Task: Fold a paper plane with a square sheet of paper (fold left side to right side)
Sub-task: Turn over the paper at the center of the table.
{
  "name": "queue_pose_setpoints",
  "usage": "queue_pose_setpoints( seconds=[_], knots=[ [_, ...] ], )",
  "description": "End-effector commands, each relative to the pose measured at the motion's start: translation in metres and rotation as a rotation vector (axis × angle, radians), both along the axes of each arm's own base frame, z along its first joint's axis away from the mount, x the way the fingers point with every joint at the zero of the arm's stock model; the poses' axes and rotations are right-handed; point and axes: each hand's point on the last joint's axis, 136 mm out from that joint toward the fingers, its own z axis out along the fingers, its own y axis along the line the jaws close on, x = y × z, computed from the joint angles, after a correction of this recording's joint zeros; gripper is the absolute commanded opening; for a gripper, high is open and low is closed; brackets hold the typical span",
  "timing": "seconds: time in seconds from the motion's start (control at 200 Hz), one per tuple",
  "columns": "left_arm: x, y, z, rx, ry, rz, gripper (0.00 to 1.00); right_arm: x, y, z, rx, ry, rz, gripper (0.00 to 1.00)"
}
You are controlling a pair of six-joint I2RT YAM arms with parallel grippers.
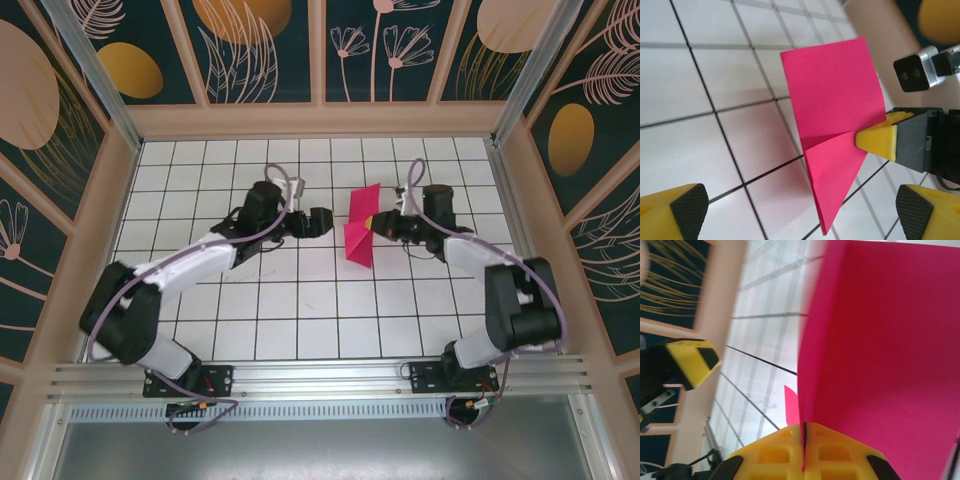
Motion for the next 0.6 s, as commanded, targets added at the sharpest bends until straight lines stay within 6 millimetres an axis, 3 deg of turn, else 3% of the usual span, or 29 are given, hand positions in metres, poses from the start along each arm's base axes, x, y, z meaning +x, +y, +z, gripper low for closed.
queue_pose_setpoints(
  seconds=[0.0,0.115,0.27,0.435,0.596],
  knots=[
    [-0.008,0.004,0.041,-0.126,-0.093,0.011,0.98,-0.016,0.003,0.062,0.106,-0.197,0.109,0.0],
    [-0.026,-0.001,0.086,-0.253,-0.18,-0.067,0.99,-0.031,0.006,0.113,0.168,-0.311,0.162,0.0],
    [-0.047,-0.015,0.117,-0.371,-0.201,-0.211,0.98,-0.053,0.009,0.167,0.224,-0.433,0.221,0.0],
    [-0.064,-0.03,0.128,-0.465,-0.182,-0.36,0.98,-0.068,0.018,0.197,0.251,-0.49,0.256,0.0],
    [-0.08,-0.037,0.14,-0.549,-0.184,-0.468,0.95,-0.074,0.031,0.205,0.264,-0.499,0.291,0.0]
  ],
)
